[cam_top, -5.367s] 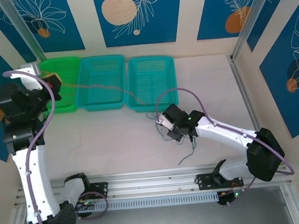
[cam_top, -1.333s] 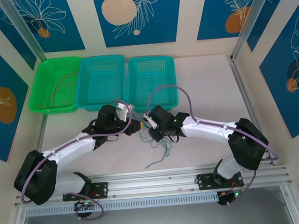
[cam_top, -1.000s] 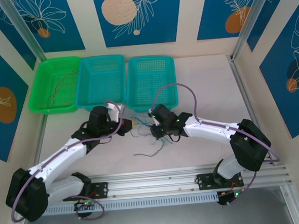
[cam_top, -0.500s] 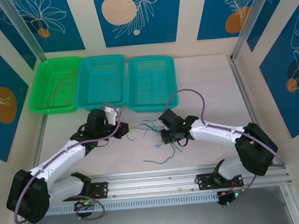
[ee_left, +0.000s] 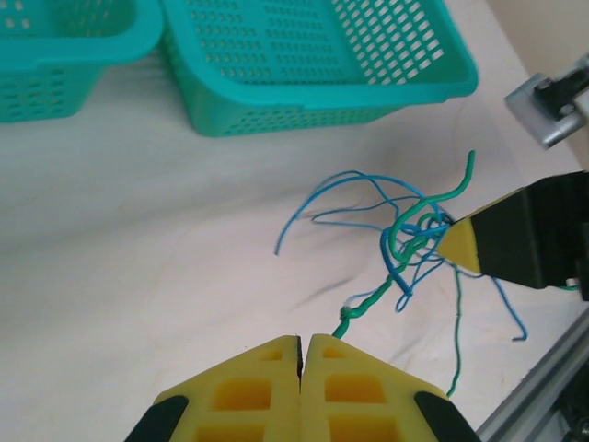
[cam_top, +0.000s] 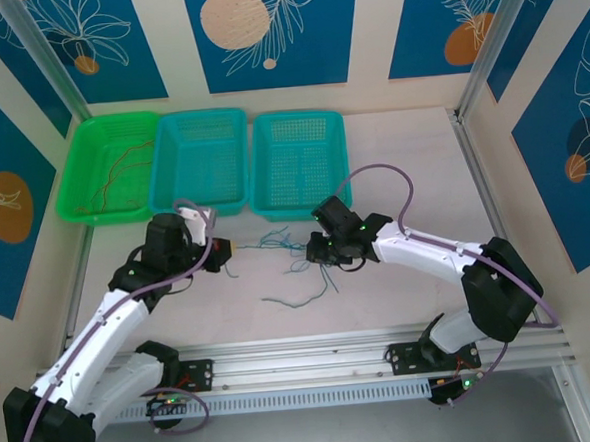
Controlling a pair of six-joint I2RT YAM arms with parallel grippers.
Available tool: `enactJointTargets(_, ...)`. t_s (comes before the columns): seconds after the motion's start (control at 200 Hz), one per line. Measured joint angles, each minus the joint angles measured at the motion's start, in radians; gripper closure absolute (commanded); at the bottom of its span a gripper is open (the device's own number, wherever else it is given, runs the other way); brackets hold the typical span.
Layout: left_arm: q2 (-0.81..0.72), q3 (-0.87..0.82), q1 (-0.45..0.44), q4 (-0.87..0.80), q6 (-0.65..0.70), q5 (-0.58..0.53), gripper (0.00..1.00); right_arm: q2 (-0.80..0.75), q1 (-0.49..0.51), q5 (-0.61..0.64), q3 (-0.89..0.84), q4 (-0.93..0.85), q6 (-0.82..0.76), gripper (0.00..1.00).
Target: Untangle the cables
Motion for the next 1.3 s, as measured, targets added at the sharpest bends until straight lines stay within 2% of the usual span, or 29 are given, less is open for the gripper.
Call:
enactJointTargets(0.13,-0.024,0.010,0.019,-0.043,0.023,-0.034,1.00,0.000,0.000,0.003,-0.009,-0.005,0.026,0.71)
enactJointTargets(0.19,-0.042,0.011,0.064,-0.048,0.037,-0.090,1.00,-0.002,-0.023,0.095,-0.039,-0.094,0.034,0.70)
enactJointTargets(0.25,-0.054,0.011,0.103,-0.022,0.036,-0.092,1.00,0.002,-0.058,0.164,-0.091,-0.198,0.033,0.66)
enactJointTargets(0.375,-0.039,-0.039,0.111,0.103,0.026,-0.010,1.00,-0.006,-0.028,0.221,-0.123,-0.315,-0.013,0.48)
enactJointTargets(0.47,-0.010,-0.101,0.111,0.182,0.005,0.055,1.00,-0.055,0.025,0.221,-0.117,-0.311,-0.056,0.48)
enactJointTargets(0.53,0.007,-0.134,0.109,0.219,-0.005,0.097,1.00,-0.093,0.040,0.211,-0.107,-0.303,-0.076,0.51)
enactJointTargets(0.65,0.050,-0.163,0.076,0.286,-0.018,0.151,0.80,-0.145,0.040,0.206,-0.094,-0.272,-0.114,0.55)
enactJointTargets(0.735,0.091,-0.165,0.026,0.326,-0.034,0.156,0.57,-0.152,0.040,0.199,-0.094,-0.253,-0.160,0.62)
enactJointTargets(0.805,0.126,-0.168,-0.011,0.366,-0.052,0.166,0.41,-0.151,0.047,0.192,-0.094,-0.239,-0.200,0.67)
enactJointTargets(0.905,0.182,-0.175,-0.051,0.434,-0.060,0.191,0.24,-0.145,0.065,0.183,-0.093,-0.219,-0.247,0.67)
enactJointTargets(0.995,0.264,-0.174,-0.097,0.478,-0.041,0.221,0.21,-0.126,0.074,0.184,-0.089,-0.209,-0.272,0.65)
enactJointTargets(1.115,0.408,-0.135,-0.186,0.455,0.002,0.222,0.21,-0.103,0.078,0.187,-0.077,-0.198,-0.301,0.66)
enactJointTargets(1.3,0.600,-0.043,-0.331,0.430,0.038,0.105,0.28,-0.082,0.079,0.188,-0.063,-0.188,-0.313,0.66)
